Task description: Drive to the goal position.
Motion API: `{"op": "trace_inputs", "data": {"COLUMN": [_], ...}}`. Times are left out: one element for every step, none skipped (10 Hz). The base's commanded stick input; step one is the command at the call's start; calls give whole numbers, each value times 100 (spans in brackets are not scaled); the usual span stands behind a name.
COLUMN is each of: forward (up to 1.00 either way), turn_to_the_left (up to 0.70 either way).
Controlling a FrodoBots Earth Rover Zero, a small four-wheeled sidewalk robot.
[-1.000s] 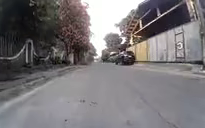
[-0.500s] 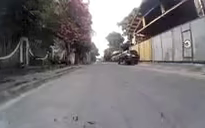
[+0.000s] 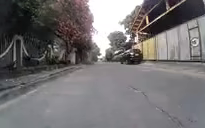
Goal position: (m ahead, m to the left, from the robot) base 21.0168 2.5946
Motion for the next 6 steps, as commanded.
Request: {"op": "trace_inputs", "data": {"forward": [100, 100, 100, 100, 100, 100], "turn_to_the_left": [7, 7, 7, 7, 7, 7]}}
